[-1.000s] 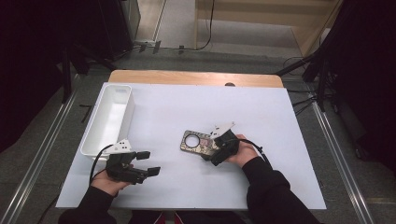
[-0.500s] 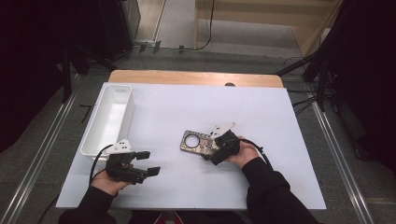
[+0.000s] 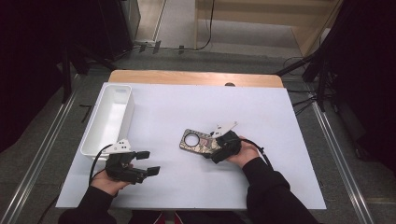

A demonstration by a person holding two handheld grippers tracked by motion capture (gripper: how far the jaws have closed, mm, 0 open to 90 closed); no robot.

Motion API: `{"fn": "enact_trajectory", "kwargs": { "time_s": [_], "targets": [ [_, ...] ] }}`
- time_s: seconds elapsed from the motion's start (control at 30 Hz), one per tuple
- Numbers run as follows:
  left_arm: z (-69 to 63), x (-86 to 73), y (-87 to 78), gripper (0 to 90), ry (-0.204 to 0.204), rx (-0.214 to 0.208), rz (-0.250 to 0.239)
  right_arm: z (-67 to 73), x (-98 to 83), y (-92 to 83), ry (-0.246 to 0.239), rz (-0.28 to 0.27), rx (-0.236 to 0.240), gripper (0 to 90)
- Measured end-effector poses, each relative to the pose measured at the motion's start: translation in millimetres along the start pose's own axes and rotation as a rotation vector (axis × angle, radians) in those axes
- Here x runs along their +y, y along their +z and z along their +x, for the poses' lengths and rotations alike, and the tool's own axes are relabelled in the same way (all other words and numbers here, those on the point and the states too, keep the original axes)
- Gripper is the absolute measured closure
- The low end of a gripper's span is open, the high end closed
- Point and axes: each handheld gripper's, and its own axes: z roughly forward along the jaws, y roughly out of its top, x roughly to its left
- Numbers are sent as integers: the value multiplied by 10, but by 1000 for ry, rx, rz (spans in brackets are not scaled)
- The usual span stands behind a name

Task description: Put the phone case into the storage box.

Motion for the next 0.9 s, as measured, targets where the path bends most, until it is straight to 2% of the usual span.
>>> {"fn": "enact_trajectory", "kwargs": {
  "time_s": [0.47, 0.63, 0.9],
  "targets": [
    [1, 1, -2, 187, -1, 0, -1, -29, -6, -15, -9, -3, 16, 106],
    [0, 1, -2, 187, -2, -1, -2, -37, -2, -29, 2, -8, 34, 107],
    [0, 3, -1, 187, -1, -2, -4, -24, 20, -52, 2, -13, 35, 108]
  ]
}}
